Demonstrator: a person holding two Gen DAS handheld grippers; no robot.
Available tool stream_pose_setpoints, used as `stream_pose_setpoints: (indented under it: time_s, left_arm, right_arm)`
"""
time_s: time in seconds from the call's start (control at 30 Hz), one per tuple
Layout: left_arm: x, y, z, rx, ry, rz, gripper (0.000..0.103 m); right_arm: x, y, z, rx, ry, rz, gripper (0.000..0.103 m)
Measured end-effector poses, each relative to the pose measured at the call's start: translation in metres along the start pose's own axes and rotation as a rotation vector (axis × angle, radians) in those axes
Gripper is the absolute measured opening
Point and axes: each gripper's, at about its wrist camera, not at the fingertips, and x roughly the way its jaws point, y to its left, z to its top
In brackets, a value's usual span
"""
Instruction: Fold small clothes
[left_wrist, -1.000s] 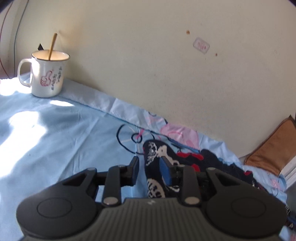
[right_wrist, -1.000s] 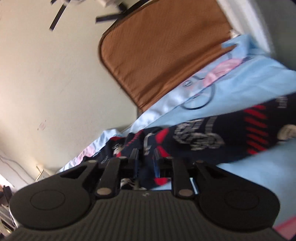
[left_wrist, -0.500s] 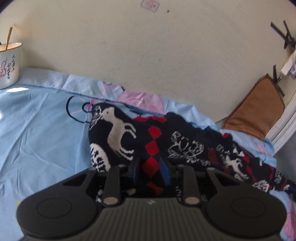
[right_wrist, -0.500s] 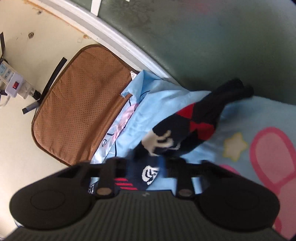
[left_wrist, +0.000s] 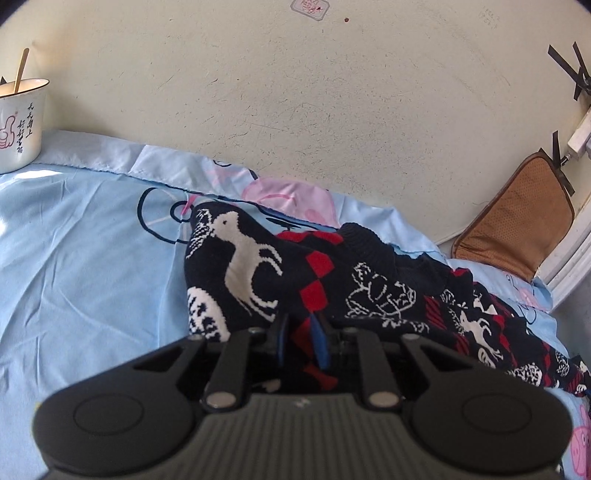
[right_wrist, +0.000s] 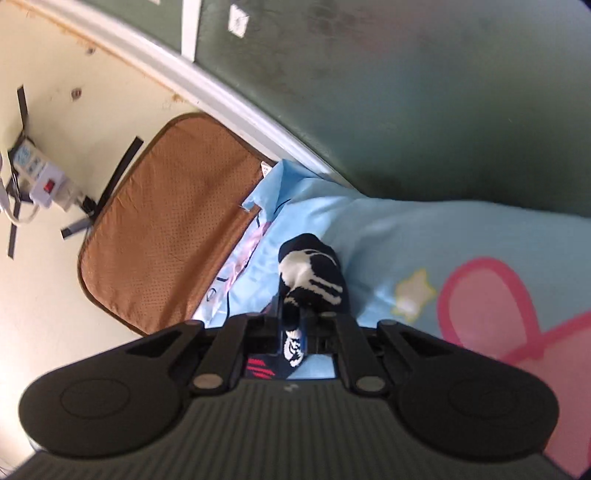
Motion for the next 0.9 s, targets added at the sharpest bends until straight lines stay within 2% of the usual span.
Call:
stream_pose_setpoints:
  time_s: [0.03, 0.07, 0.1, 0.13, 0.17, 0.2, 0.23, 0.33, 0.43, 0.5, 0.57, 0.67, 0.73, 0.8, 0.83, 0.87, 0.9]
  left_arm:
    - [0.000, 0.000, 0.000, 0.002, 0.000, 0.000, 0.016]
    - [0.000, 0.000, 0.000, 0.003, 0.000, -0.001, 0.016]
    - [0.000, 0.000, 0.000, 0.003, 0.000, -0.001, 0.016]
    - [0.000, 0.000, 0.000, 0.003, 0.000, 0.000, 0.016]
    - [0.000, 0.000, 0.000, 0.002, 0.000, 0.000, 0.016]
    - [0.000, 0.000, 0.000, 0.003, -0.001, 0.000, 0.016]
    - [0.000, 0.000, 0.000, 0.001, -0.001, 0.000, 0.016]
    - [-0.005, 0.001, 0.002, -0.020, -0.014, -0.023, 0.016]
    - [-0.023, 0.008, 0.010, -0.078, -0.075, -0.104, 0.016]
    - [-0.035, 0.013, 0.015, -0.109, -0.117, -0.136, 0.016]
    - [-0.044, 0.018, 0.019, -0.129, -0.144, -0.140, 0.016]
    - [-0.050, 0.027, 0.023, -0.161, -0.157, -0.141, 0.016]
    - [-0.046, 0.034, 0.024, -0.180, -0.138, -0.151, 0.017]
    - [-0.037, 0.037, 0.024, -0.185, -0.100, -0.140, 0.026]
    - [-0.033, 0.037, 0.023, -0.183, -0.084, -0.125, 0.027]
    - [-0.030, 0.037, 0.023, -0.176, -0.069, -0.112, 0.028]
    - [-0.027, 0.036, 0.023, -0.169, -0.058, -0.105, 0.030]
  right_arm:
    - [0.002, 0.000, 0.002, 0.022, -0.005, 0.010, 0.026]
    - [0.005, 0.001, 0.004, 0.038, -0.012, 0.022, 0.047]
    - [0.009, 0.006, 0.006, 0.044, -0.026, 0.031, 0.052]
    - [0.013, 0.009, 0.007, 0.034, -0.030, 0.023, 0.052]
    - [0.020, 0.014, 0.010, 0.008, -0.017, 0.000, 0.037]
    - [0.024, 0.020, 0.012, -0.015, -0.002, -0.007, 0.016]
    - [0.025, 0.028, 0.014, -0.025, -0.015, 0.000, 0.012]
    - [0.012, 0.085, 0.015, -0.159, -0.072, 0.169, 0.011]
    - [0.010, 0.180, -0.015, -0.417, -0.027, 0.343, 0.011]
    - [0.017, 0.243, -0.057, -0.598, 0.044, 0.449, 0.011]
    - [0.030, 0.287, -0.105, -0.720, 0.141, 0.538, 0.011]
    - [0.059, 0.333, -0.192, -0.867, 0.332, 0.620, 0.011]
    - [0.079, 0.343, -0.251, -0.953, 0.468, 0.625, 0.013]
    - [0.097, 0.340, -0.306, -1.090, 0.659, 0.585, 0.017]
    - [0.102, 0.335, -0.327, -1.170, 0.763, 0.551, 0.025]
    - [0.096, 0.323, -0.341, -1.244, 0.827, 0.540, 0.027]
    - [0.087, 0.314, -0.339, -1.264, 0.826, 0.571, 0.027]
